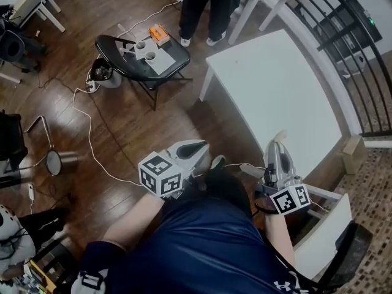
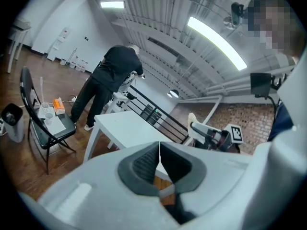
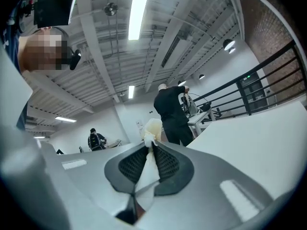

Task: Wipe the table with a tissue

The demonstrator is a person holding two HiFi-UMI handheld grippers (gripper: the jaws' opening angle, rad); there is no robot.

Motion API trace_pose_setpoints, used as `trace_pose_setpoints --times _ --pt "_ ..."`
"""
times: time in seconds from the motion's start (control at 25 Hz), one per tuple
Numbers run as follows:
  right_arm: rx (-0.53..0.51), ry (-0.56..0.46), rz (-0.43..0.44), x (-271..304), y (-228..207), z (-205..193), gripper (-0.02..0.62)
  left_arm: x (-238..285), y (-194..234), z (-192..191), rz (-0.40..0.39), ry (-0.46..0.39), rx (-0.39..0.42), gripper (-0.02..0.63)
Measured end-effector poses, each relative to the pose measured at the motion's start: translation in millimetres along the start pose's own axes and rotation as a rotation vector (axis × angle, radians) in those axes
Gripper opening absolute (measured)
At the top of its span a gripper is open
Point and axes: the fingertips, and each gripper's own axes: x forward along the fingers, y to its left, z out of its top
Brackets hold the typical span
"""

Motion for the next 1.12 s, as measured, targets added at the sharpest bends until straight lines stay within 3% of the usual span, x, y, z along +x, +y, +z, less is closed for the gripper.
trace_pose_setpoints --times 0.4,0.68,0.92,1.12 --pt "0.09 0.035 0.117 114.7 -48.2 -5.6 0.017 52.2 57.1 53.0 0.127 0.015 0.023 0.008" --pt "0.266 0.033 0.21 204.7 -103.5 10.6 0.017 117.7 102.3 103.6 0.233 0.066 0.048 0.008" --pt "0.439 0.028 0.263 233.4 -138.8 12.9 0.017 159.0 120.5 107.7 0.238 0.132 0.022 0.008" --pt "0.52 0.052 0.275 261.1 -154.3 5.1 0.017 185.7 140.0 116.8 0.192 0.161 0.002 0.008"
